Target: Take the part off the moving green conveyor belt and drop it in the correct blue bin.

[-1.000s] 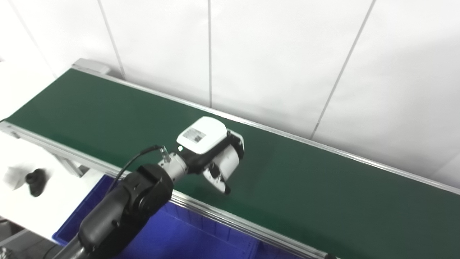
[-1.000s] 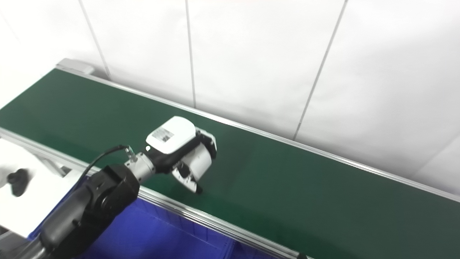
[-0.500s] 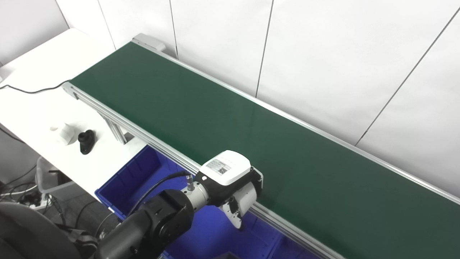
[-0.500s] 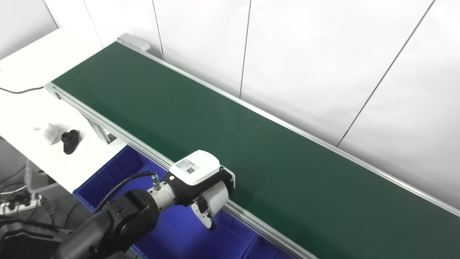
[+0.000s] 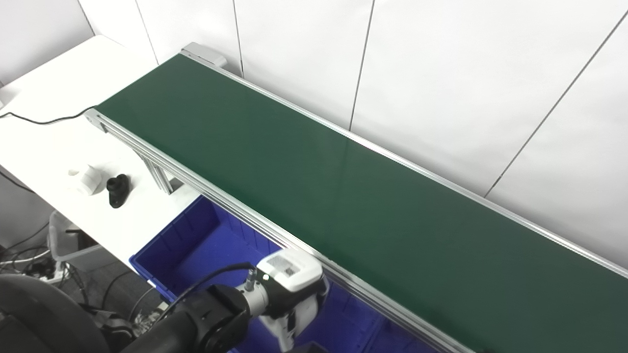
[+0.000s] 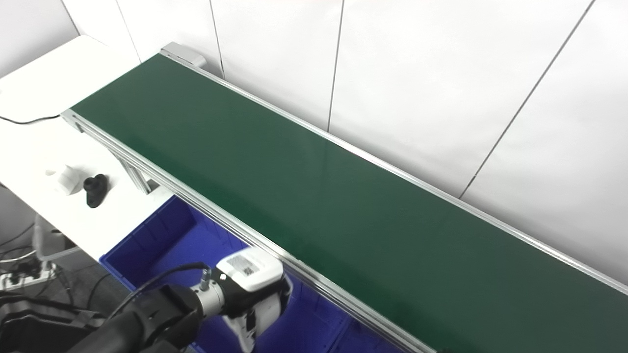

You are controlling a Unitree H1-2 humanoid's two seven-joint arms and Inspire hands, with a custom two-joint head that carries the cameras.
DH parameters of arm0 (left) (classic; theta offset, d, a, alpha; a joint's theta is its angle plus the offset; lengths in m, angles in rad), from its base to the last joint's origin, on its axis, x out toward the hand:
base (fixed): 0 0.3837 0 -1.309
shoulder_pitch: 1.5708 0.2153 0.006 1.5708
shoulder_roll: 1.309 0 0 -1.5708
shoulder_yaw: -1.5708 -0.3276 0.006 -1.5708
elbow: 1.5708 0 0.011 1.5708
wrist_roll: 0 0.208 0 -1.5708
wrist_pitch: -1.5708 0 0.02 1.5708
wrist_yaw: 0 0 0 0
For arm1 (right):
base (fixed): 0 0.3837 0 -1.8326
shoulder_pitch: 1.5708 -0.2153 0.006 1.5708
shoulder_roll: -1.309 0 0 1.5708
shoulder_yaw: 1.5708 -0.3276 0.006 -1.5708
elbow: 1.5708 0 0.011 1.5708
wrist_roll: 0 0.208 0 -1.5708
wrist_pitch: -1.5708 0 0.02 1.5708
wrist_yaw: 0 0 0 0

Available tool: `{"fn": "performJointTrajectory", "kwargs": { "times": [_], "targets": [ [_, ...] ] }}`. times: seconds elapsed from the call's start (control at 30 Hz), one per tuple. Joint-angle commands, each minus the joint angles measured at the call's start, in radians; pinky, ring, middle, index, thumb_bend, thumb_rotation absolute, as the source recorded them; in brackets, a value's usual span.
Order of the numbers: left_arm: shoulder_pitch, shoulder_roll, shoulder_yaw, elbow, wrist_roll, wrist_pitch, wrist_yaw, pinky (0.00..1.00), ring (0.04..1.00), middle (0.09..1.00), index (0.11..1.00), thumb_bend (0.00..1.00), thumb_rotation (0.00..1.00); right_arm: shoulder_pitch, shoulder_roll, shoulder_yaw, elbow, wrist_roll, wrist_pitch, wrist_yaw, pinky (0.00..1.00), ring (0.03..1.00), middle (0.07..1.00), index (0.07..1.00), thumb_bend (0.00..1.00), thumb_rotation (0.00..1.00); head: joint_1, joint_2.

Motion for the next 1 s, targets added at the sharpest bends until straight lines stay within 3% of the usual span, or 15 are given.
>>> {"fn": "performJointTrajectory", "kwargs": {
  "times": [0.0,0.2,0.23,0.27,0.37,0.43,0.57,0.83,0.97],
  "targets": [
    [-0.023,0.007,0.004,-0.012,0.044,-0.010,0.030,0.54,0.508,0.492,0.487,0.52,0.00,0.009,0.006,0.003,-0.033,0.001,0.000,0.010,1.00,1.000,1.000,1.000,0.67,1.00,-0.010,-0.001],
    [-0.015,-0.033,0.014,0.014,0.149,0.019,0.084,0.58,0.575,0.525,0.472,0.52,0.00,0.010,0.016,0.002,-0.019,-0.008,-0.022,0.005,1.00,1.000,1.000,1.000,0.66,1.00,-0.029,-0.006],
    [-0.011,-0.041,0.019,0.016,0.171,0.026,0.082,0.62,0.615,0.596,0.483,0.52,0.03,0.011,0.016,0.002,-0.020,-0.010,-0.019,0.005,1.00,1.000,1.000,1.000,0.66,1.00,-0.032,-0.007],
    [-0.008,-0.044,0.021,0.014,0.194,0.027,0.076,0.67,0.671,0.673,0.608,0.73,0.11,0.011,0.016,0.003,-0.021,-0.011,-0.015,0.005,1.00,1.000,1.000,1.000,0.67,1.00,-0.034,-0.008],
    [0.000,-0.034,0.018,0.009,0.249,0.009,0.062,0.77,0.777,0.790,0.754,0.92,0.35,0.010,0.020,0.006,-0.021,-0.021,-0.012,0.004,1.00,1.000,1.000,1.000,0.67,1.00,-0.051,-0.010],
    [0.006,-0.027,0.017,0.007,0.267,-0.004,0.065,0.88,0.869,0.893,0.850,0.99,0.56,0.011,0.026,0.007,-0.019,-0.025,-0.014,0.002,1.00,1.000,1.000,1.000,0.68,1.00,-0.058,-0.009],
    [0.018,-0.023,0.023,-0.010,0.269,-0.018,0.072,0.96,0.929,0.969,0.924,1.00,0.71,0.013,0.037,0.008,-0.022,-0.036,-0.013,-0.007,1.00,1.000,1.000,1.000,0.68,1.00,-0.069,-0.006],
    [0.034,-0.031,0.039,-0.072,0.247,-0.036,0.027,1.00,0.947,0.966,0.934,1.00,0.77,0.019,0.050,0.009,-0.023,-0.056,-0.019,-0.009,1.00,1.000,1.000,1.000,0.68,1.00,-0.100,0.003],
    [0.076,-0.063,0.088,-0.181,0.044,-0.013,0.013,1.00,0.955,0.956,0.931,1.00,0.72,0.025,0.062,0.018,-0.021,-0.069,-0.023,-0.013,1.00,1.000,1.000,1.000,0.70,1.00,-0.165,0.021]
  ]
}}
